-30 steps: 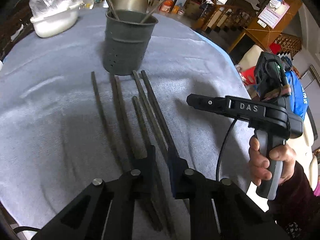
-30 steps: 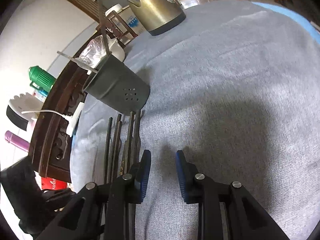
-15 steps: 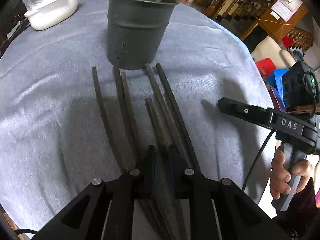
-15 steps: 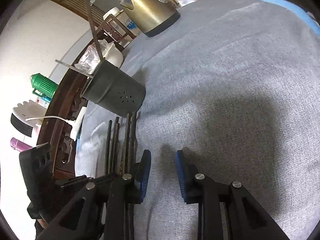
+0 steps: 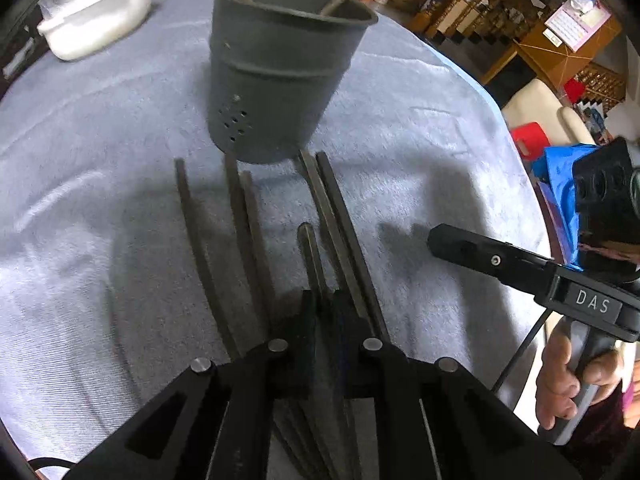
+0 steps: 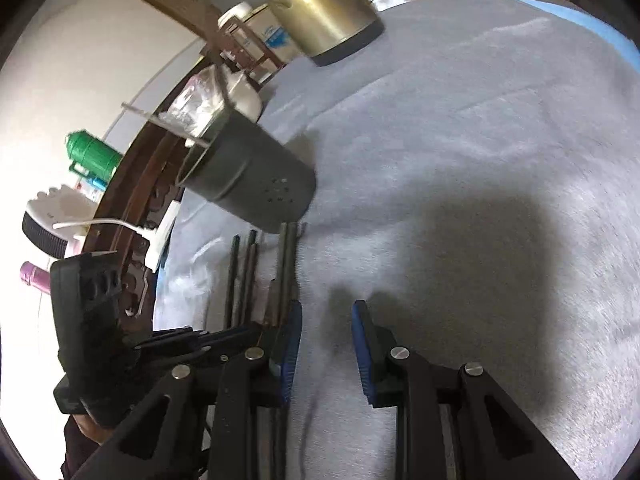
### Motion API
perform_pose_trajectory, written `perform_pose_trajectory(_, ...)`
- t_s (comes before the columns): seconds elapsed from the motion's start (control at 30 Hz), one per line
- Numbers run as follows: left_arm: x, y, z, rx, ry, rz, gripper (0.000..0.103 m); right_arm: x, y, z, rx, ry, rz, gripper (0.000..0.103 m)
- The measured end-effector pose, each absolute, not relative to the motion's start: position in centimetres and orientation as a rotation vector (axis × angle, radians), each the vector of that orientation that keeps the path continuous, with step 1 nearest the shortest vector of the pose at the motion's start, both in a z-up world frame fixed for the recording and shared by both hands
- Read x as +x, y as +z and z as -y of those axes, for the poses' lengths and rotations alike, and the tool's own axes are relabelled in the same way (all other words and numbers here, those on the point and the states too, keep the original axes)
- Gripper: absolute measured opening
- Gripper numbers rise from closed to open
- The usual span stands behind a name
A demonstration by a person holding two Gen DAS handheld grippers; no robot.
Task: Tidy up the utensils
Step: 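Return the right gripper to the remaining utensils and close on one, then lift the second utensil with the right gripper over the grey cup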
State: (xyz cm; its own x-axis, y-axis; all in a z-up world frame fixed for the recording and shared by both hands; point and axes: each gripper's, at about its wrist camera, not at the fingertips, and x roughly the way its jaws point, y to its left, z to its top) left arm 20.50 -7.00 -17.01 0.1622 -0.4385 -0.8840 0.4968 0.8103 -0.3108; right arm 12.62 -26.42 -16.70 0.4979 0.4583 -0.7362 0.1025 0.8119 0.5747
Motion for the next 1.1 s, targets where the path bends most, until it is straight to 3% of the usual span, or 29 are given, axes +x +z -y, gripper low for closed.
perform_pose_trajectory(0.43,18.6,-9.1,0.9,-0.067,-0.693,-1.027,0.007,17.1,-16.3,21.2,0.429,0.219,-1.137,0.029)
perform_pose_trajectory(0.53,18.2,-8.2,0.1,-0.085,-0.669,-0.994,0.007,17.6,-16.9,20.1,0.376,0.188,-1.167,0.028)
perform_pose_trajectory(0.67,18.4,-7.5,-1.1,-0.112,-0.638,-0.967,0.007,17.3,-16.8,19.9,0.365,0.174,-1.160,0.018)
perform_pose_trajectory(1.1,18.7,-6.5,-2.1,-0.141,-0.625,-0.925,0.007,19.0,-17.1,18.9,0.268,0.099,-1.236,0.019)
